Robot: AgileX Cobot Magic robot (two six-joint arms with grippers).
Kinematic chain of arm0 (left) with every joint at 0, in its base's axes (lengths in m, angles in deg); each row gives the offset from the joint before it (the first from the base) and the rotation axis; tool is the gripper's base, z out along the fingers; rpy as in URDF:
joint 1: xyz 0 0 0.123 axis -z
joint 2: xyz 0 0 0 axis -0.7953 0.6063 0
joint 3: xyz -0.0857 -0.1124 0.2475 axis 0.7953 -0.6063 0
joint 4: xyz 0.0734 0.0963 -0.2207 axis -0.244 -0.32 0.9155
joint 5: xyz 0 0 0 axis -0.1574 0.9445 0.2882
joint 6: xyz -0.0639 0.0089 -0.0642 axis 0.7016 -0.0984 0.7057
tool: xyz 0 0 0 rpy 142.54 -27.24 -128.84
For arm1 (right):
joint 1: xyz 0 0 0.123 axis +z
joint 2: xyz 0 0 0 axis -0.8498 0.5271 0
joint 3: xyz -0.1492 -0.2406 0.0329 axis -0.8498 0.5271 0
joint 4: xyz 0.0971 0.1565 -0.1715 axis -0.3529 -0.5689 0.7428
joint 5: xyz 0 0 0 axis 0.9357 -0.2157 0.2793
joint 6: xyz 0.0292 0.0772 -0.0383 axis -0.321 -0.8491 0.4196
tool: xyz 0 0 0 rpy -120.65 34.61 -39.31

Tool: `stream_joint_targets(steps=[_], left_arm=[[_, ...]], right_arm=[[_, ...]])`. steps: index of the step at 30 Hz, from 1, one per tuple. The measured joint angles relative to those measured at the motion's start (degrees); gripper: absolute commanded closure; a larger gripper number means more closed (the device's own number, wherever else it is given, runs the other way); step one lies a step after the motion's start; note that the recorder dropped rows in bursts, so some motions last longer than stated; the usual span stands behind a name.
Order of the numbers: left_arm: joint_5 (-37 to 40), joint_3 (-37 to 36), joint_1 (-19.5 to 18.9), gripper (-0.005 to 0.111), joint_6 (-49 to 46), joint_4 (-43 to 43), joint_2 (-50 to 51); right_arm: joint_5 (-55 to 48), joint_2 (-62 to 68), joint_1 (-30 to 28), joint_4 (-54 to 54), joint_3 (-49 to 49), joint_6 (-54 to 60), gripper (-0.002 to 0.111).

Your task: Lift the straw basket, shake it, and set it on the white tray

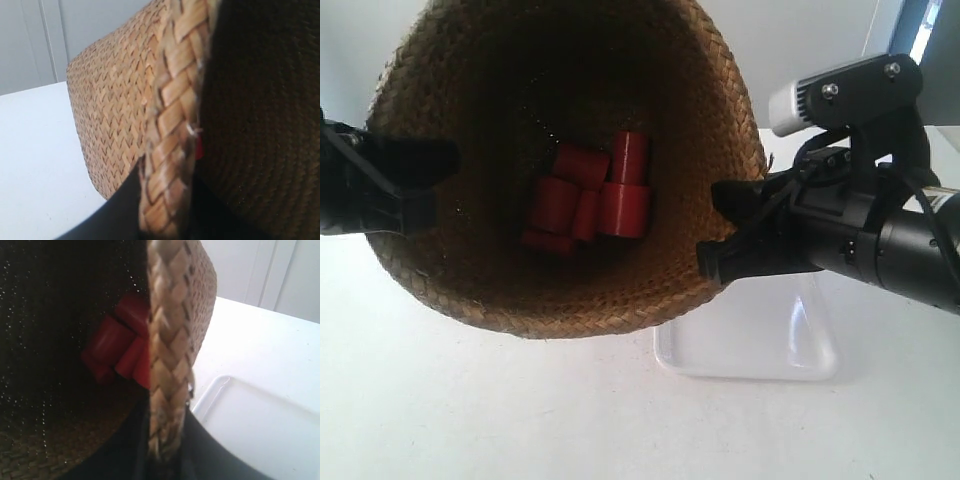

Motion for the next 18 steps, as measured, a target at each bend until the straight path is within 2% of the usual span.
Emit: stream_joint_targets(steps=[4, 18], left_arm=[[-0.8, 0.0, 1.1, 0.107, 1.5, 0.0, 2.3], [-2.5, 0.0, 1.2, 0.107, 4.1, -0.2, 4.5]], right_arm=[[-0.8, -0.8, 0.0, 0.0, 0.0, 0.2, 0.108], [-1.8, -1.4, -0.3, -0.4, 0.1, -0.4, 0.108]])
